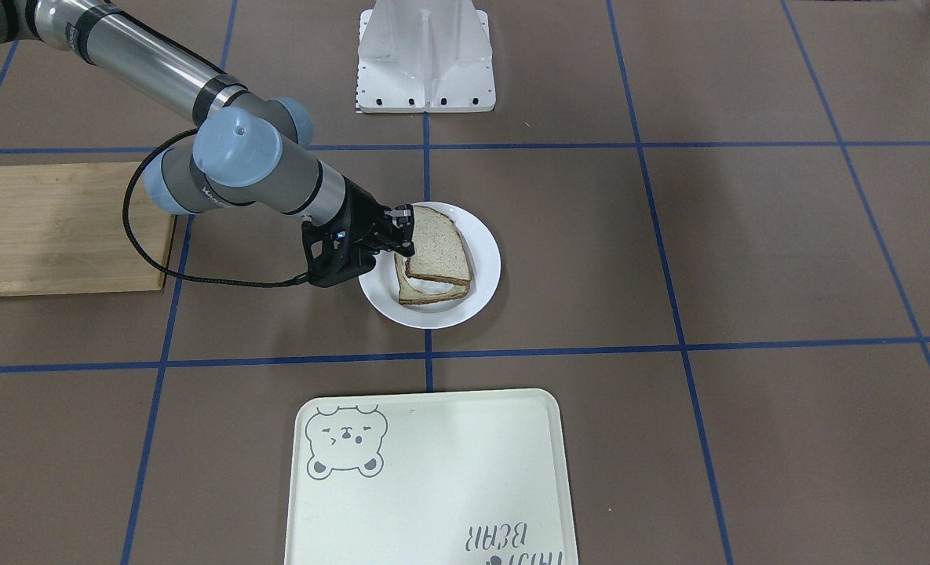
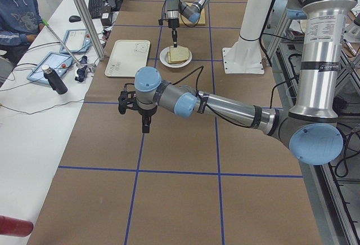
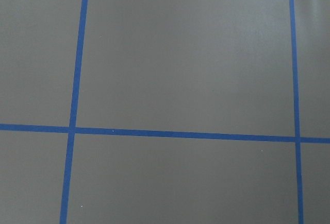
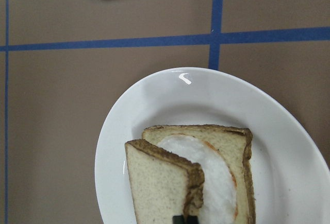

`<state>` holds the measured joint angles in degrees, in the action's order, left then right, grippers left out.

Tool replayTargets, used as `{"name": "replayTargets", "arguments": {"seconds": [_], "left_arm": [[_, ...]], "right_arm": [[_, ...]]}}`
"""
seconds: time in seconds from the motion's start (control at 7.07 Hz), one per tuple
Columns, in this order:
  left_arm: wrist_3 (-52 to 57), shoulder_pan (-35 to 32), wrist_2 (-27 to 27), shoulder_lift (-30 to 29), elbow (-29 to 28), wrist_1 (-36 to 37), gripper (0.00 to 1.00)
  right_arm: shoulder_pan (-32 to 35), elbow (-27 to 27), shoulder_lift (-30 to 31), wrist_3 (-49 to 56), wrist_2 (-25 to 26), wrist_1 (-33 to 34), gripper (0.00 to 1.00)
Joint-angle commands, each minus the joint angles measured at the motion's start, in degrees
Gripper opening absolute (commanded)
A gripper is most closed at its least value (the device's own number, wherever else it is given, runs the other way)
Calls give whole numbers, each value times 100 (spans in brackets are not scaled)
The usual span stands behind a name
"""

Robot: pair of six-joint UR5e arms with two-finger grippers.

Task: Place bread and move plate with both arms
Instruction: 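Lower the bread slice onto the egg toast with the right gripper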

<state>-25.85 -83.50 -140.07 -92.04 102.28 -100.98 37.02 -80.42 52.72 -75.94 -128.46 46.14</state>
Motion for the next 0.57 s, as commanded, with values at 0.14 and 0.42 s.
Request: {"name": "replayTargets", "arguments": {"seconds": [0.14,0.42], "left_arm": [[-26,18,-3,-95,-24,0,99],[-26,26,-3,-104,-15,0,99]], "right_arm": [[7,26,-16,0,111,18,2],[7,44,-16,-9,120,9,30]]}}
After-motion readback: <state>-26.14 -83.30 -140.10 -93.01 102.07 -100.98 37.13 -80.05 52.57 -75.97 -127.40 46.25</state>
